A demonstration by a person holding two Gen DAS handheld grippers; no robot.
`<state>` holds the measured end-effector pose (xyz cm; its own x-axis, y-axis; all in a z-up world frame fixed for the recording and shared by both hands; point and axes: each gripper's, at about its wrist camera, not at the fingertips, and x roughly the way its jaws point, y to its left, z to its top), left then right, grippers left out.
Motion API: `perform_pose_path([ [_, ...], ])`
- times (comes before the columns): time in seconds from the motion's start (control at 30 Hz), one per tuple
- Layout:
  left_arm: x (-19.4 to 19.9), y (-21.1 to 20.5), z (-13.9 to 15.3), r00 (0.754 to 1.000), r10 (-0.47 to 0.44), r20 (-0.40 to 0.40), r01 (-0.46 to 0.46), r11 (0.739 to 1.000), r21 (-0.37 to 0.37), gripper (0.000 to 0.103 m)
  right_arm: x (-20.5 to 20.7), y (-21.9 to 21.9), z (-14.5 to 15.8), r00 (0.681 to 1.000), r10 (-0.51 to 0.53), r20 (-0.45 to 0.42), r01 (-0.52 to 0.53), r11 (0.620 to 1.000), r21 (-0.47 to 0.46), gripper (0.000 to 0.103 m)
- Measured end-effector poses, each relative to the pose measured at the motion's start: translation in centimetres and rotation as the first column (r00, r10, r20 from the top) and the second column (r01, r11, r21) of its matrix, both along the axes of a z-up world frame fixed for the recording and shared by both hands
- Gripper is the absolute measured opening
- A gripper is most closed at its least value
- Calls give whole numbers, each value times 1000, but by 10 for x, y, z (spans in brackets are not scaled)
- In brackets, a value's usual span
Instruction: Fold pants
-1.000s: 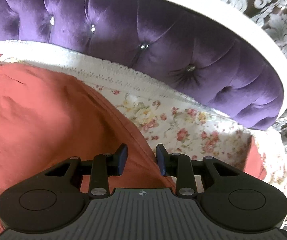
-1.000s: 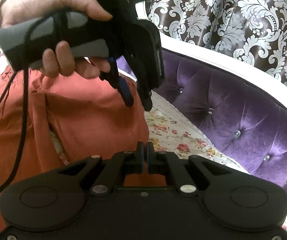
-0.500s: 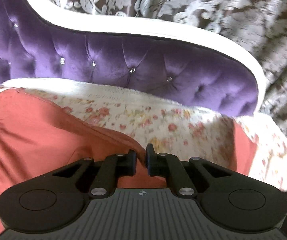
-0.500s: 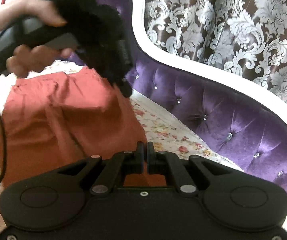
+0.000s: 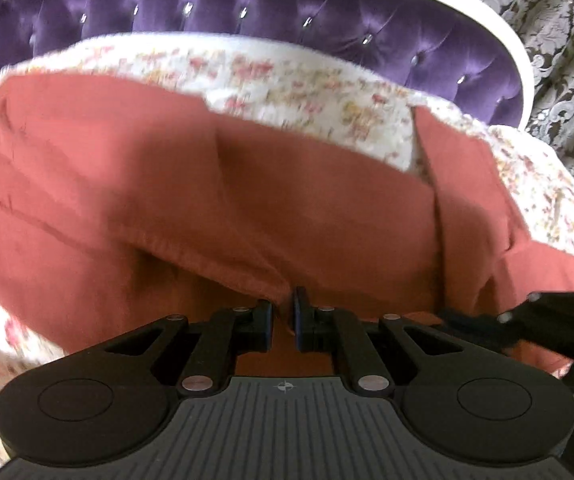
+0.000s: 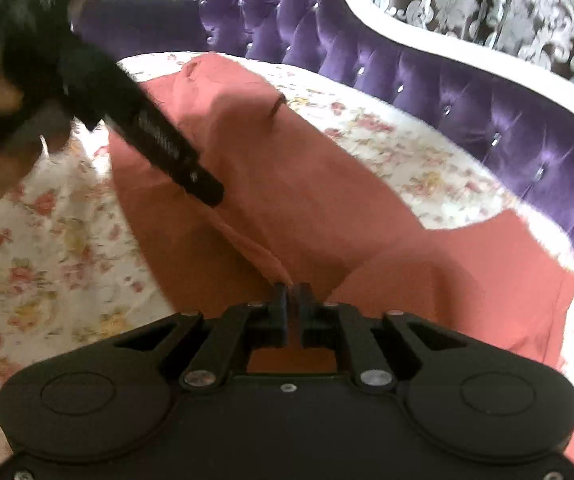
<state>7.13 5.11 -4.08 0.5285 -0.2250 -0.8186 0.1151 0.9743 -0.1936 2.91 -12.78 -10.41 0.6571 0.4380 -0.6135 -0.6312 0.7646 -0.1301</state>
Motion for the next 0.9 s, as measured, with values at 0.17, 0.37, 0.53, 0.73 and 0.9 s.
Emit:
perform_pose_path([
  [0.17,-7,4,-15,1000,-8,-9,8,1000,-10,10,13,-30,38,994,-62,-89,79,976,203,23],
  [0.37,-11,8,-22,1000,-6,8,6,999,-37,10,90,-34,56,918,-377,-121,395,894,212,31],
  [0.53,-13,12,-24,1000,2,15,-1,999,-55,10,171,-31,27,779,-571,-261,613,781,120,32],
  [0.73,-15,13,-24,1000,7,23,-5,998,-60,10,199,-28,-1,662,-707,-249,724,689,-29,29],
  [0.9,-14,16,-24,1000,11,16,-10,997,-73,10,182,-49,18,634,-726,-266,761,648,45,4],
])
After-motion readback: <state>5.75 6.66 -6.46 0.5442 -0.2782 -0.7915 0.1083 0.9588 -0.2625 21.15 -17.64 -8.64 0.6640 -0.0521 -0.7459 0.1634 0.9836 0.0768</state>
